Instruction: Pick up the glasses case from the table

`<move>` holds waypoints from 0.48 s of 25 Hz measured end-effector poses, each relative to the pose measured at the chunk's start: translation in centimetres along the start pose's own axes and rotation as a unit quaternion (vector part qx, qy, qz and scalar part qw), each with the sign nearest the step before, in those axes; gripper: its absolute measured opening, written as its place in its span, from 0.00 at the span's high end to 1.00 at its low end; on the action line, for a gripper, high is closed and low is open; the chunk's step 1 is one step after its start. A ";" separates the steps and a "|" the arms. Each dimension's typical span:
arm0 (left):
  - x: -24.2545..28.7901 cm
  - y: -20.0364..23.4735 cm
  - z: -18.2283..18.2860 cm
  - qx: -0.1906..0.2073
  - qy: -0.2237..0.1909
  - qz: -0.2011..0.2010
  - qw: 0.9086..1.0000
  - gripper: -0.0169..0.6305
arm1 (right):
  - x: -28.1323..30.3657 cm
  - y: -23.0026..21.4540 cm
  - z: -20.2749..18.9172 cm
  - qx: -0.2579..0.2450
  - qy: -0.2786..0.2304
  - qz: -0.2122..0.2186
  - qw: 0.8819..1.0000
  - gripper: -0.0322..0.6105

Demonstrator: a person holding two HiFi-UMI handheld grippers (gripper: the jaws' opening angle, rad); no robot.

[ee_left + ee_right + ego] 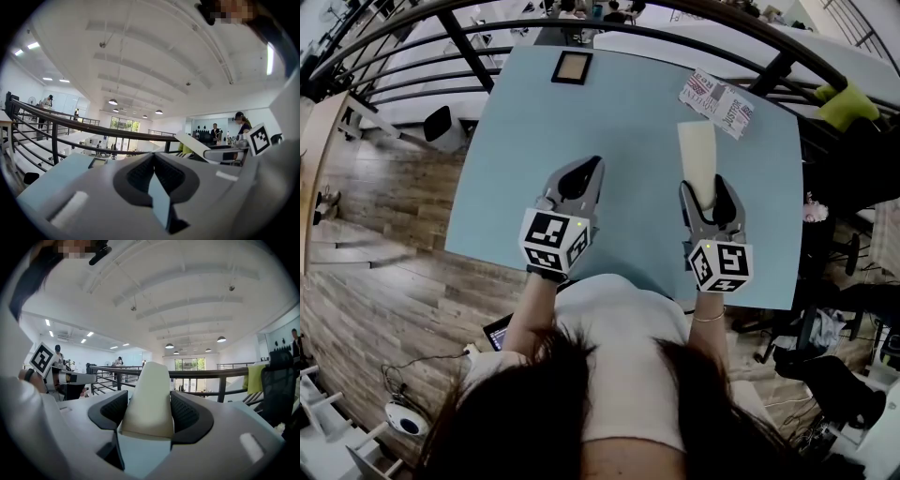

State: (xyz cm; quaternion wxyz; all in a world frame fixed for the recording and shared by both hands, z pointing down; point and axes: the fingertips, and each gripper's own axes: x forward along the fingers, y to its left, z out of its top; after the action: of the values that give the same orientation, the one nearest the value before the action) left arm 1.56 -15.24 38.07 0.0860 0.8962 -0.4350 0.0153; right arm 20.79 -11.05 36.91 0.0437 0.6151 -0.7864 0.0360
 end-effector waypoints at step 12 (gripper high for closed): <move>0.6 0.7 -0.1 -0.005 0.003 0.003 1.000 0.88 | 0.7 -0.4 -0.3 0.009 0.005 0.000 1.000 0.50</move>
State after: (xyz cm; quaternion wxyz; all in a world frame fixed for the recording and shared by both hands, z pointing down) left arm 1.36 -16.09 38.37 0.0920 0.8943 -0.4375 0.0161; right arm 21.00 -11.77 37.30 0.0425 0.6157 -0.7855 0.0463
